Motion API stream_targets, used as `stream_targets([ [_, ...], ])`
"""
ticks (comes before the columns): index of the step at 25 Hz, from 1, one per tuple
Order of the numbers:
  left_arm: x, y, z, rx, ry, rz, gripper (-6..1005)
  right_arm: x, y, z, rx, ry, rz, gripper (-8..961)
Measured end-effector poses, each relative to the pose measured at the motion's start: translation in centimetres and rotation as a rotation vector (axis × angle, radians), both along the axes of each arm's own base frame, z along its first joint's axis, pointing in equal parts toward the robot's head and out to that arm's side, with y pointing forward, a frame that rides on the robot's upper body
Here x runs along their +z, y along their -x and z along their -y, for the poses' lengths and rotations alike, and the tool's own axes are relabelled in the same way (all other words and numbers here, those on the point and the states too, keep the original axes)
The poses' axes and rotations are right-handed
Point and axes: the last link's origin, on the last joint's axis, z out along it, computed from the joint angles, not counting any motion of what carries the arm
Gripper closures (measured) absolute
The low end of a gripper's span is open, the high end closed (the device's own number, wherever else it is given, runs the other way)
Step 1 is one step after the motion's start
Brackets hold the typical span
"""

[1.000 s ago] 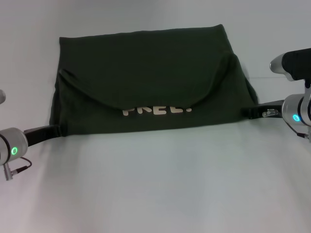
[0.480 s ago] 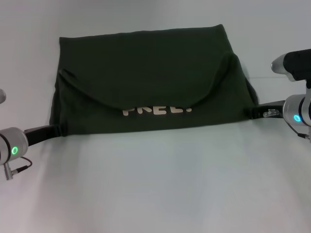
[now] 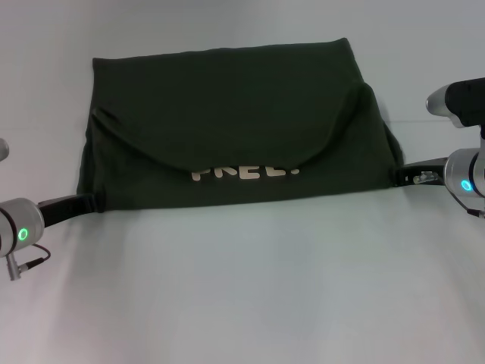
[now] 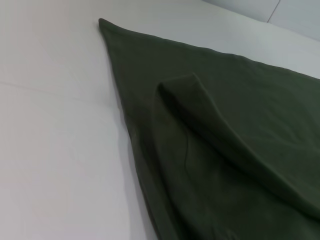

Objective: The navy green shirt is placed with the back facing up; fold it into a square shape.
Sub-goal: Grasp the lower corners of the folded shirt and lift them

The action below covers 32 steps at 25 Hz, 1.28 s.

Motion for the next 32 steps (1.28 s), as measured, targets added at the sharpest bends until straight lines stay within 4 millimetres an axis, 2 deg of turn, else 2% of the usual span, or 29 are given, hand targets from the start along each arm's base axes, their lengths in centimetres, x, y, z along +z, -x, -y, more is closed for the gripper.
stream_targets([
  [3, 0.0, 0.0, 0.0, 0.000, 0.000, 0.001, 971, 0.0, 0.0, 0.0, 0.001, 0.001, 0.001, 926],
  [8, 0.2, -0.3, 0.0, -0.013, 0.011, 0.029, 972, 0.3, -0.1, 0.2, 0.002, 0.011, -0.013, 926],
  [13, 1.4, -0.3, 0.4, -0.022, 0.021, 0.097, 972, 1.4, -0.2, 1.0, 0.011, 0.037, -0.068, 926],
  [19, 2.8, -0.4, 1.3, -0.040, 0.063, 0.162, 971, 2.8, -0.7, 2.7, 0.019, 0.072, -0.132, 926],
  [22, 4.0, -0.3, 2.1, -0.041, 0.116, 0.185, 971, 3.5, -1.1, 3.6, 0.030, 0.085, -0.151, 926],
  [32, 7.2, 0.0, 4.6, -0.059, 0.249, 0.252, 971, 5.6, -2.4, 8.0, 0.093, 0.170, -0.233, 927],
])
